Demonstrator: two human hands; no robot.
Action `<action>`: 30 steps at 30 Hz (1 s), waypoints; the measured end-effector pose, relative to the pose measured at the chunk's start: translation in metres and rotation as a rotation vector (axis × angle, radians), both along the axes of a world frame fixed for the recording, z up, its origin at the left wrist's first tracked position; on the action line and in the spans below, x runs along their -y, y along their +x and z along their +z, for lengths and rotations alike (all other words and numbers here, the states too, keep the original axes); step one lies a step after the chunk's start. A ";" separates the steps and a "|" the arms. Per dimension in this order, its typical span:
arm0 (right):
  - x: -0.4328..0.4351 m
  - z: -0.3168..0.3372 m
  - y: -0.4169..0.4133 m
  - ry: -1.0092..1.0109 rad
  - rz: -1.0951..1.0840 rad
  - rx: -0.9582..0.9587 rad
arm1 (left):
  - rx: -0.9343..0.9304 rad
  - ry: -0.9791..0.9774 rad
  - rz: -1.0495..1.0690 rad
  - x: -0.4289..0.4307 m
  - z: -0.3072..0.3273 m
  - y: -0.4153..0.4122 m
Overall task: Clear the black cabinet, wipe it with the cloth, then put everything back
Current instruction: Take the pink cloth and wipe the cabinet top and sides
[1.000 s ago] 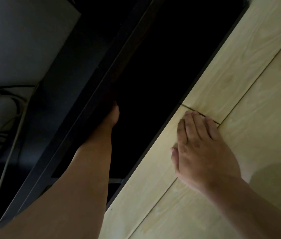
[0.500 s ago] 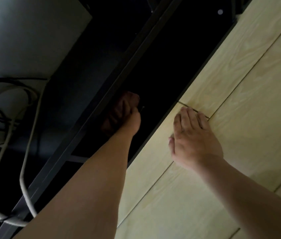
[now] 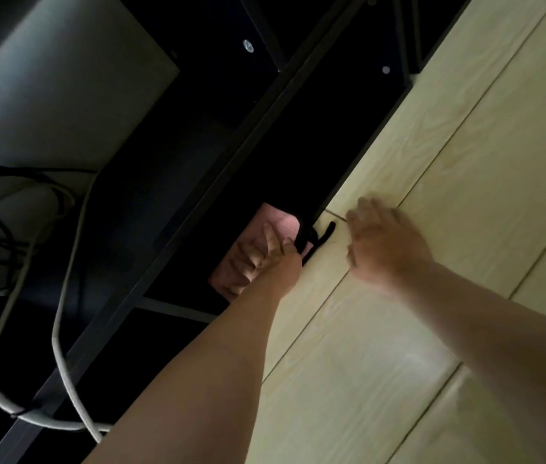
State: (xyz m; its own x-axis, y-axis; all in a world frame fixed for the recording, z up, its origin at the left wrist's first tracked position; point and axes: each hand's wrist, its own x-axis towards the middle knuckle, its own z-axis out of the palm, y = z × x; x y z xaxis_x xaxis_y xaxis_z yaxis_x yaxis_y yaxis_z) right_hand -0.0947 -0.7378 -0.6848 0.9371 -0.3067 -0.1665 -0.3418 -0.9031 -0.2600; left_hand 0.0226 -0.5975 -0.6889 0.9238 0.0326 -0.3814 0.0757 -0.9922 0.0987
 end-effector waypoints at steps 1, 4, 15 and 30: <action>0.014 -0.001 -0.004 -0.052 -0.032 -0.023 | 0.002 0.008 0.005 0.001 0.000 0.000; 0.047 -0.007 -0.013 -0.127 -0.123 -0.057 | -0.005 0.014 0.009 0.001 0.001 0.000; 0.066 -0.020 -0.018 -0.143 -0.146 -0.027 | 0.086 -0.005 -0.262 -0.008 -0.004 0.009; 0.067 -0.024 -0.018 -0.078 -0.144 0.019 | -0.129 -0.108 -0.046 0.116 0.030 -0.009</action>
